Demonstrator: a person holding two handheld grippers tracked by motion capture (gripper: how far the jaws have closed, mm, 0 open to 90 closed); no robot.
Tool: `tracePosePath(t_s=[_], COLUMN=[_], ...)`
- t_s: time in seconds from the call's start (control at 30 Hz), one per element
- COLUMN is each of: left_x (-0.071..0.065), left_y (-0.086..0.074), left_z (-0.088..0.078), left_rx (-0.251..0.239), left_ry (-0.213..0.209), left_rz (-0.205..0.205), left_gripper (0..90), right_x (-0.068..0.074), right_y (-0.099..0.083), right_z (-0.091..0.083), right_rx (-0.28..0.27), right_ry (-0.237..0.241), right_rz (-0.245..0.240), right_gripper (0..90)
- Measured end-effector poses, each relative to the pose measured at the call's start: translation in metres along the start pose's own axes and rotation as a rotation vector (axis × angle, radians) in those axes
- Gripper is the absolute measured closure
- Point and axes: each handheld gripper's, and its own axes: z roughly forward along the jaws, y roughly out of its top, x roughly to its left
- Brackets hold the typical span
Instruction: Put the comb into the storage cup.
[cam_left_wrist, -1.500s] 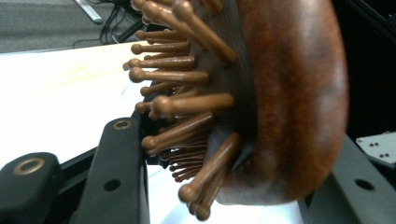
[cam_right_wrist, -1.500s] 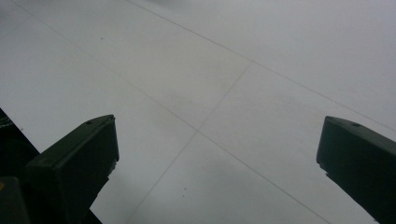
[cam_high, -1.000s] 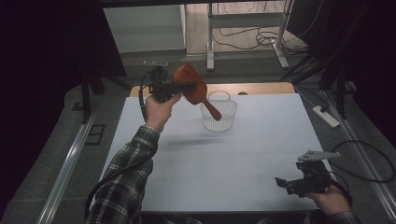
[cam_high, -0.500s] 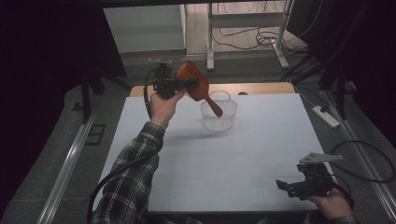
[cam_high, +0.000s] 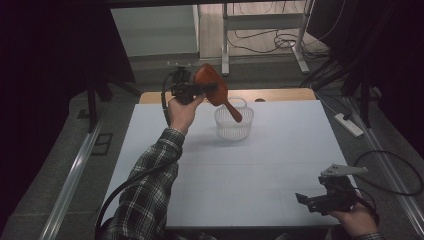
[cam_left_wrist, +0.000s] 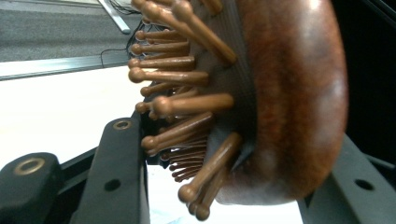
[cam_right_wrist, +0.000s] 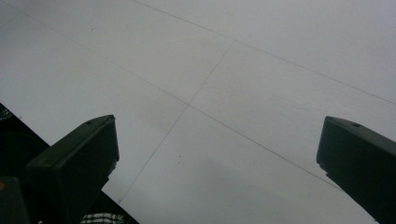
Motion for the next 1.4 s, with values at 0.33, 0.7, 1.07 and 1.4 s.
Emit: tracePosePath(t_s=[0.33,0.7,1.07,1.4], left_x=[-0.002,-0.007,-0.008,-0.006], left_y=[-0.001,-0.006,-0.016,-0.028], left_z=[0.011,0.026,0.042,0.049], left_rx=[-0.003,0.014,0.030,0.022], left_ry=[0.014,0.018,0.029,0.047], left_rz=[0.002,0.004,0.007,-0.002], left_gripper=[53.5,53.5,53.5,53.5], right_x=[0.000,0.001,0.001,0.001], right_y=[0.000,0.000,0.000,0.000], right_z=[0.000,0.001,0.002,0.002], right_rx=[-0.001,0.006,0.014,0.020], right_ry=[-0.003,-0.003,-0.014,-0.010], right_rz=[-0.001,-0.005,-0.006,-0.007], right_gripper=[0.0,0.1,0.2,0.2])
